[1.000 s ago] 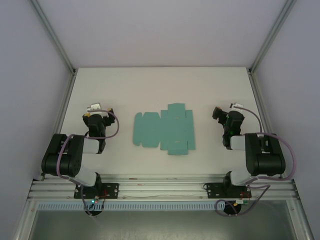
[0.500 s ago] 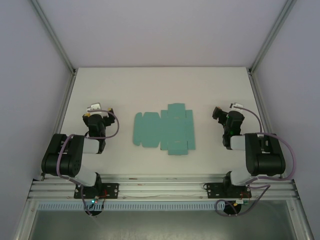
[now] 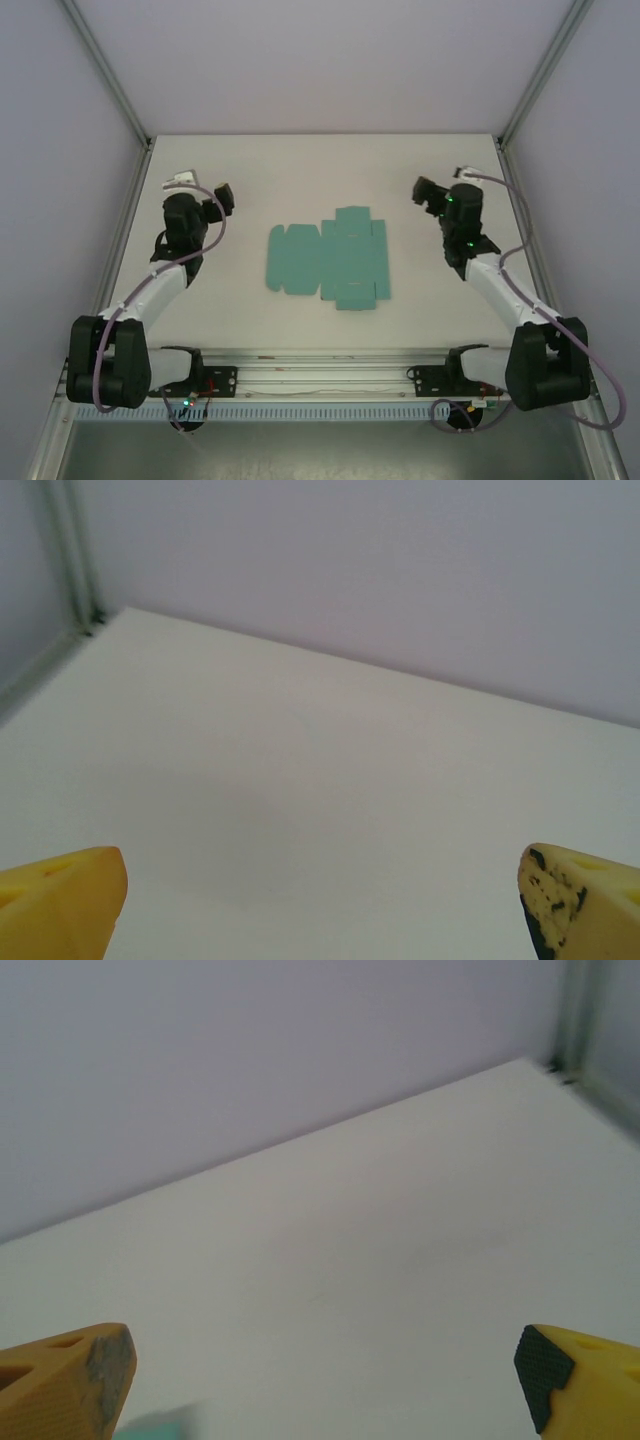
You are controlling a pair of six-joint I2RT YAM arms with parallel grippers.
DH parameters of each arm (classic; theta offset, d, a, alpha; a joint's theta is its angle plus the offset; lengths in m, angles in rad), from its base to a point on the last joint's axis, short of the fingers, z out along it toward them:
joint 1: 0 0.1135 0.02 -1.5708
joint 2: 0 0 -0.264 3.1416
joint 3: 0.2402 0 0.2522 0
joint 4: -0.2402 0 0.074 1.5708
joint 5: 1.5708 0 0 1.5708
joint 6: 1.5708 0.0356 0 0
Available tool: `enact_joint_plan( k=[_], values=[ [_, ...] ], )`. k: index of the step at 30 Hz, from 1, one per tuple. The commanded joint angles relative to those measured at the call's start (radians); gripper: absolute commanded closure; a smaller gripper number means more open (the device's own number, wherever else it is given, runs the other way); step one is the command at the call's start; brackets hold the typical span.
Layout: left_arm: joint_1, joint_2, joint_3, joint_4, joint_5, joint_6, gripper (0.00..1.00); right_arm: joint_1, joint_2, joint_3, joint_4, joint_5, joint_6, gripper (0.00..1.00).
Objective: Assemble paper box
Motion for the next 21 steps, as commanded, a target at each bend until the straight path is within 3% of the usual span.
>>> enact_joint_plan(
  k=[1, 4, 7, 9, 16, 18, 21],
  values=[
    [-0.042, 0.036, 0.041, -0.222, 0.111, -0.118, 0.00, 0.119, 0.044, 0.066, -0.248, -0.008, 0.080, 0.06],
    [-0.081, 0.107, 0.078, -0.279, 0.211, -0.150, 0.00, 0.220, 0.118, 0.114, -0.313, -0.028, 0.144, 0.11],
    [-0.112, 0.193, 0.113, -0.324, 0.294, -0.186, 0.00, 0.258, 0.221, 0.184, -0.435, -0.079, 0.244, 0.24],
    [-0.125, 0.243, 0.115, -0.308, 0.387, -0.210, 0.00, 0.260, 0.288, 0.217, -0.499, -0.110, 0.290, 0.35],
    [-0.131, 0.381, 0.123, -0.281, 0.549, -0.268, 0.00, 0.252, 0.466, 0.193, -0.450, -0.163, 0.357, 0.53],
    [-0.134, 0.413, 0.121, -0.251, 0.615, -0.276, 0.02, 0.240, 0.508, 0.192, -0.459, -0.183, 0.371, 0.65],
    [-0.146, 0.430, 0.114, -0.215, 0.657, -0.277, 0.02, 0.225, 0.545, 0.165, -0.443, -0.179, 0.398, 0.68]
  ],
)
